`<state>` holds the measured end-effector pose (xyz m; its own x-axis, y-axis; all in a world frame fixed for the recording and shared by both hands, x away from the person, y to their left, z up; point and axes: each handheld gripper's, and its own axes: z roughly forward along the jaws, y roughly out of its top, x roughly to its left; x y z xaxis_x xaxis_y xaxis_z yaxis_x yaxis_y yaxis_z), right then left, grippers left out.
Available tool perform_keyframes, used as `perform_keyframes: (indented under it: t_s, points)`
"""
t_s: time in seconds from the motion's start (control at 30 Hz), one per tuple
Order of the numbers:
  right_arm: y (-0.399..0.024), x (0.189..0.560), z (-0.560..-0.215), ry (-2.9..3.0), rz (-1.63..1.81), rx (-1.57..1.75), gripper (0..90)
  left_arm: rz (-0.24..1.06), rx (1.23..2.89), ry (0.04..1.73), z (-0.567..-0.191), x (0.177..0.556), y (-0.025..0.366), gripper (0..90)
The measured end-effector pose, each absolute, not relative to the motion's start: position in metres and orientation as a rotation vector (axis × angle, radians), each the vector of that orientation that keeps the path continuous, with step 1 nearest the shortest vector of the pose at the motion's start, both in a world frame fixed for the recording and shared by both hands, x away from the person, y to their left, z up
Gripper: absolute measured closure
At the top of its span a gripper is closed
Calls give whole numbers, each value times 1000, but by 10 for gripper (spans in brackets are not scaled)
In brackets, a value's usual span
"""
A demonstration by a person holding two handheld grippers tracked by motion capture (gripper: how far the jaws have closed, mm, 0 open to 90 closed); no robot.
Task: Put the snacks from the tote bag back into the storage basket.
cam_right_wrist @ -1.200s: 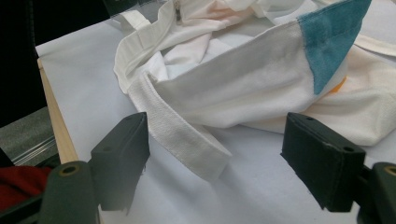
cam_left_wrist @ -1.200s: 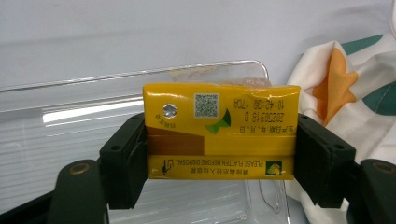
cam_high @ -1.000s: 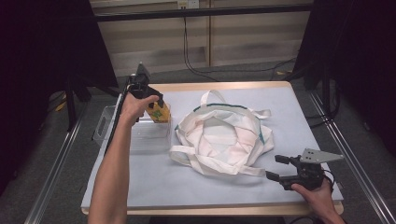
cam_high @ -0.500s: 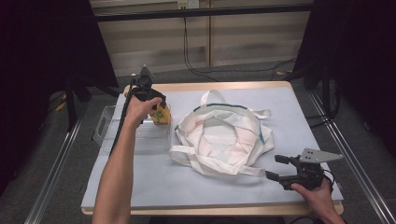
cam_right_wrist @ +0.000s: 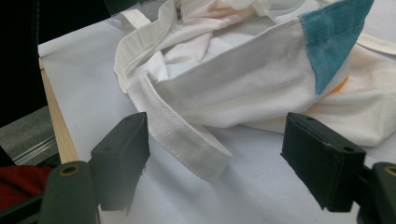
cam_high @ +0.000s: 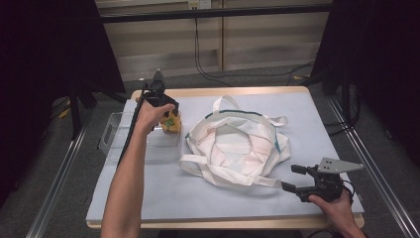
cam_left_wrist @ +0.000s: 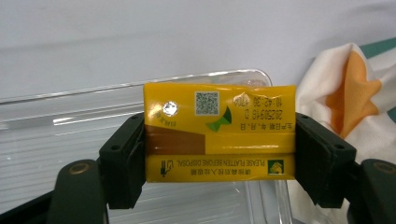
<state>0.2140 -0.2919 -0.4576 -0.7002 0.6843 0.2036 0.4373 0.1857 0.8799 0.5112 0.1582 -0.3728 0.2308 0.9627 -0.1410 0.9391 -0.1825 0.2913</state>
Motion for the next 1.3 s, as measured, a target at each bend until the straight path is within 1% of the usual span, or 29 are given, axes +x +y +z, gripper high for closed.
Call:
perform_keyframes:
  t_s: [0.1,0.23,0.43,0.57,0.67,0.7,0.77,0.87,1.1,1.3]
  points:
    - [-292,214,-458,2224,1523,1082,232,136,2173,1777,-374,512,156,269]
    - [-291,214,-458,2226,1522,1079,232,112,2184,1783,-373,512,157,269]
    - [-291,215,-458,2225,1524,1078,232,114,2192,1769,-373,511,158,264]
    - [-291,215,-458,2226,1523,1077,231,96,2226,1741,-372,510,159,258]
    - [-291,215,-458,2225,1524,1080,231,89,2216,1719,-373,510,162,246]
    - [-291,215,-458,2225,1523,1079,231,83,2218,1710,-373,509,162,239]
    - [-291,215,-458,2227,1523,1078,231,76,2219,1692,-374,509,163,186]
    - [-291,215,-458,2227,1523,1077,231,77,2219,1666,-375,508,164,150]
    - [-292,215,-458,2226,1526,1073,230,124,2210,1641,-370,507,170,65]
    - [-292,215,-458,2223,1528,1080,230,172,2203,1592,-363,502,176,43]
